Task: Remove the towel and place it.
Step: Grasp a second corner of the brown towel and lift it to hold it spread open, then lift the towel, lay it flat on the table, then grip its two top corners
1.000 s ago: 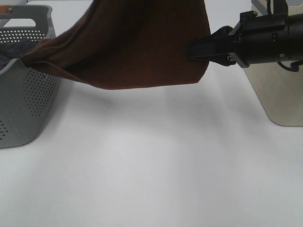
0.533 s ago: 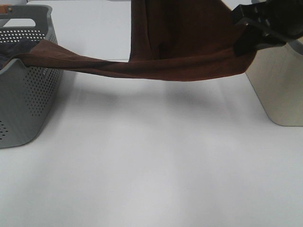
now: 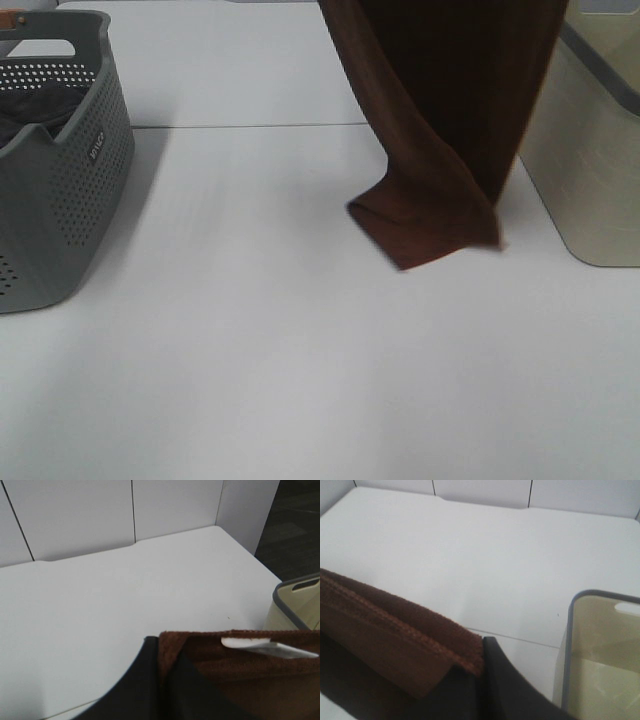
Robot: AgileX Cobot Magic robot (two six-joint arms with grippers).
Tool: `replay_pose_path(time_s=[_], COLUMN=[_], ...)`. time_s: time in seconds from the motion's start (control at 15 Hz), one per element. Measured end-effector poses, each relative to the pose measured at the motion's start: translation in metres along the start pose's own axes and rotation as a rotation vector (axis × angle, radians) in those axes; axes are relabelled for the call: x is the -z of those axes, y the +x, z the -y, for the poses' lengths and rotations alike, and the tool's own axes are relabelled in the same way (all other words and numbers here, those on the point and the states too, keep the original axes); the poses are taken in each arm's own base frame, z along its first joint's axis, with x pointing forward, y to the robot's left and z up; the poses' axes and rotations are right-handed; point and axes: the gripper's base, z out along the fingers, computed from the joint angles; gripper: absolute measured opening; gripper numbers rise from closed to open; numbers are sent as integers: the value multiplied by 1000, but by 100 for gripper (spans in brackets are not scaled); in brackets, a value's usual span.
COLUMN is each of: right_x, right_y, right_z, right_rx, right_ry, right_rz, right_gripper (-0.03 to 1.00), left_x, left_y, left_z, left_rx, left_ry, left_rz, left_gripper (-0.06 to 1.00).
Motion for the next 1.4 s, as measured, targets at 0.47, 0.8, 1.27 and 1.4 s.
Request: replay_pose_path(time_s=[0.47, 0.8, 1.27, 1.4], right_x=[-93, -141, -96, -105], right_y=[30, 17, -53, -41], right_z=[11, 16, 8, 9], right_rx=[69, 143, 266, 265], right_ry=[11, 86, 140, 123], right_rz=[-94, 273, 603, 504], right_gripper=[0, 0, 0, 0], left_x=[-79, -120, -61, -73], left_y=[49, 43, -26, -11], left_z=[-41, -80, -77, -79], left_rx=[25, 64, -96, -72], left_ry=[-95, -85, -51, -89], left_rz=[-155, 183, 677, 518], left_gripper=[0, 0, 0, 0])
